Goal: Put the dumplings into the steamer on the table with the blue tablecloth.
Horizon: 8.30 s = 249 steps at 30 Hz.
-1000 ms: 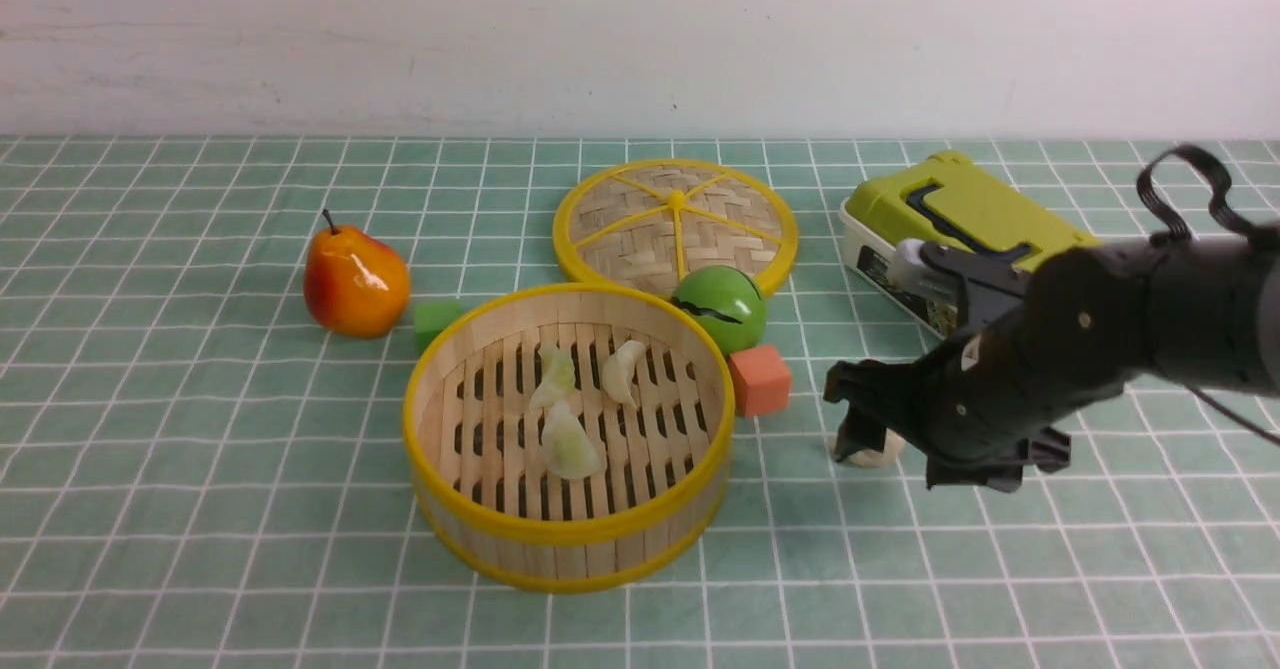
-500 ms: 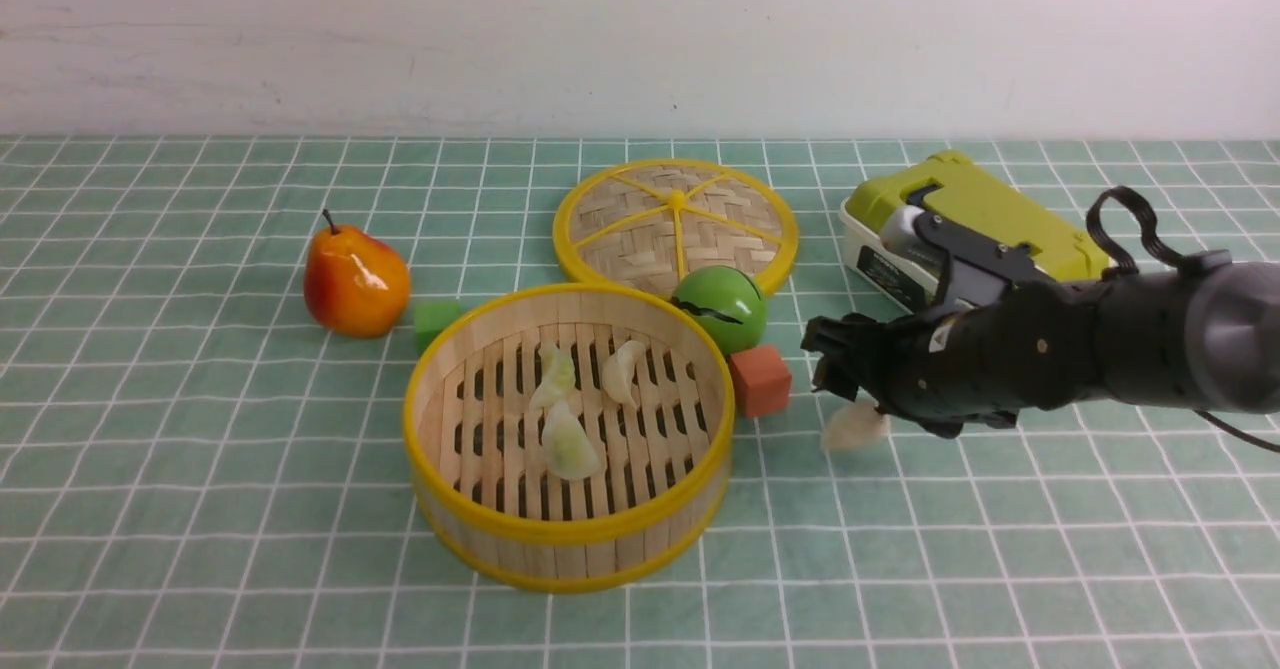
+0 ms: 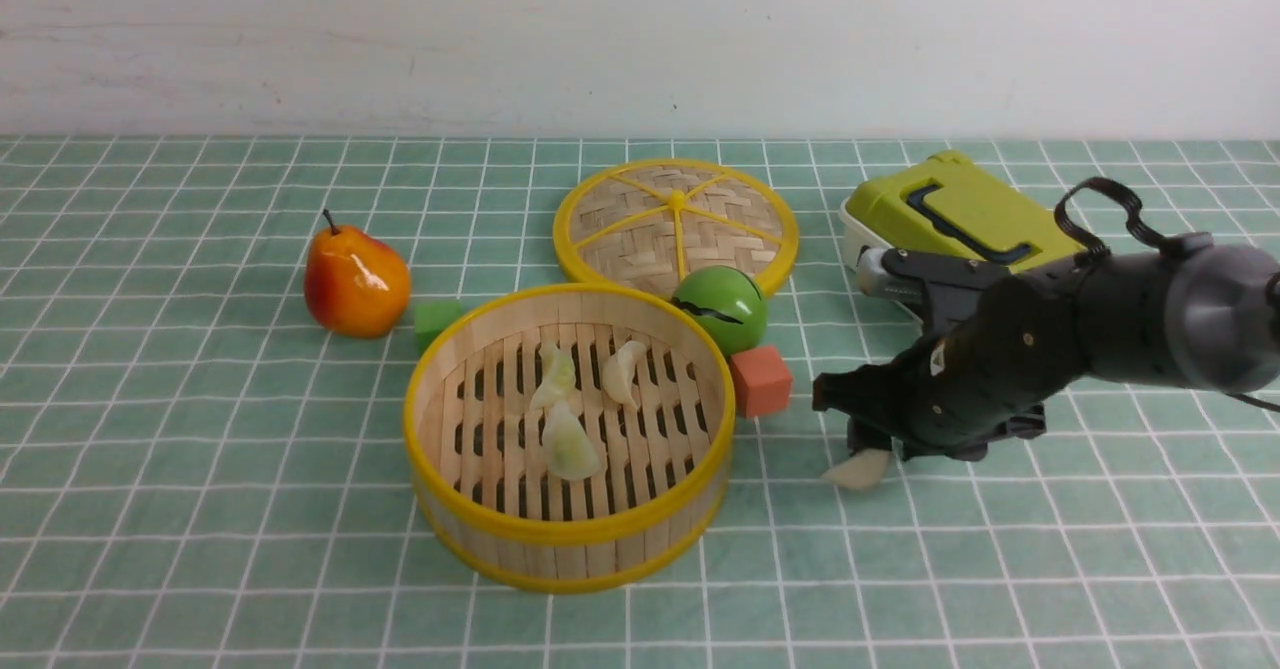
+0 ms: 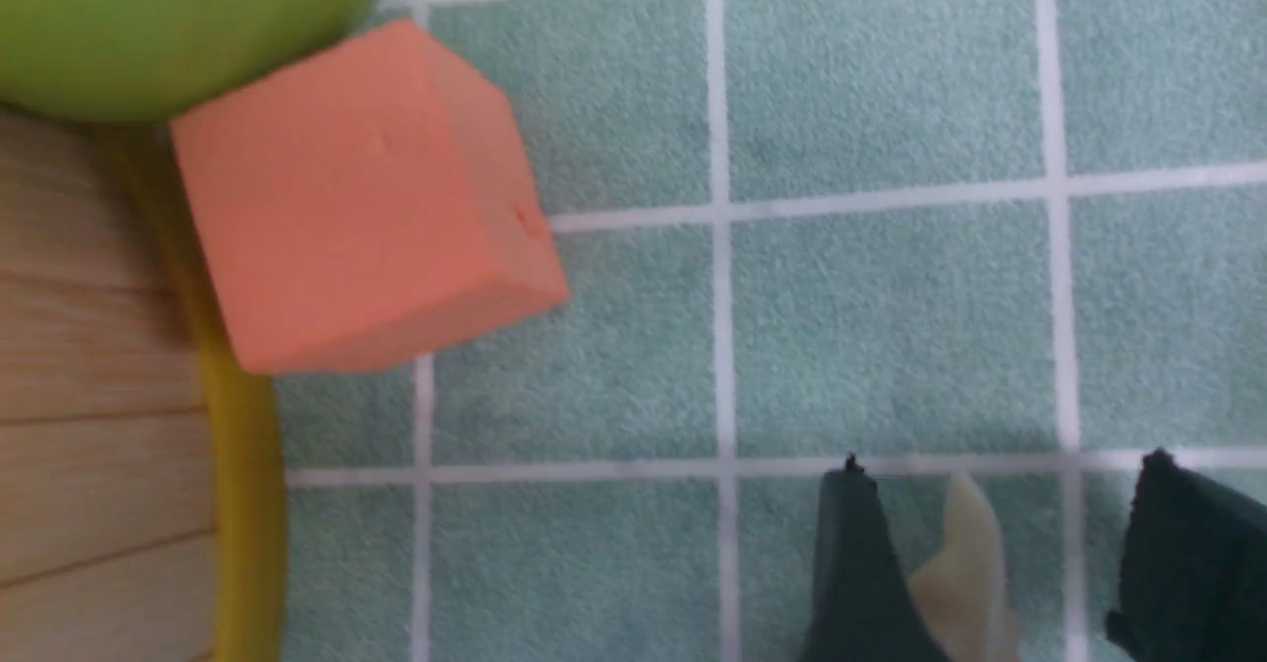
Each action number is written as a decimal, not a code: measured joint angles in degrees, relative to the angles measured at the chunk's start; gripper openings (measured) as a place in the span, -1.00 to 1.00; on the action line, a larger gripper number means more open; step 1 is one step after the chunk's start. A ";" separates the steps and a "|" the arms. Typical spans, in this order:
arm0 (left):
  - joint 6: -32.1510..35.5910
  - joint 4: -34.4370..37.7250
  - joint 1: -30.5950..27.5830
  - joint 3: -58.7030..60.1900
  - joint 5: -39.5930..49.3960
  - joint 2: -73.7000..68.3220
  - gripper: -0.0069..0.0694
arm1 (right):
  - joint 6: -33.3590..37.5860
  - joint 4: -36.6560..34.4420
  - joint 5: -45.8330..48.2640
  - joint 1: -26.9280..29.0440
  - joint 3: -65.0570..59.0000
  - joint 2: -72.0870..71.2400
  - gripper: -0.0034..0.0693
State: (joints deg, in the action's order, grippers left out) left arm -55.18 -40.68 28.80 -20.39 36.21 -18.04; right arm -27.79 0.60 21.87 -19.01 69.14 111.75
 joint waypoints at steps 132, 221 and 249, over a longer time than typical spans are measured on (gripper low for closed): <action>-0.06 -0.92 0.00 0.00 -0.38 -0.38 -0.41 | 11.66 6.12 -14.50 7.27 -70.67 -112.39 -0.91; 57.04 49.78 -29.75 22.15 -12.96 18.73 -0.31 | 26.60 -8.92 0.54 13.39 -70.14 -112.39 -0.67; 55.18 44.05 -25.10 22.10 -13.81 18.73 -0.86 | 26.60 -8.99 0.59 13.39 -70.14 -112.39 -0.59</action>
State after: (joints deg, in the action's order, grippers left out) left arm 0.00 3.37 3.70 1.71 22.40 0.69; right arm -1.20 -8.40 22.46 -5.62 -1.00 -0.65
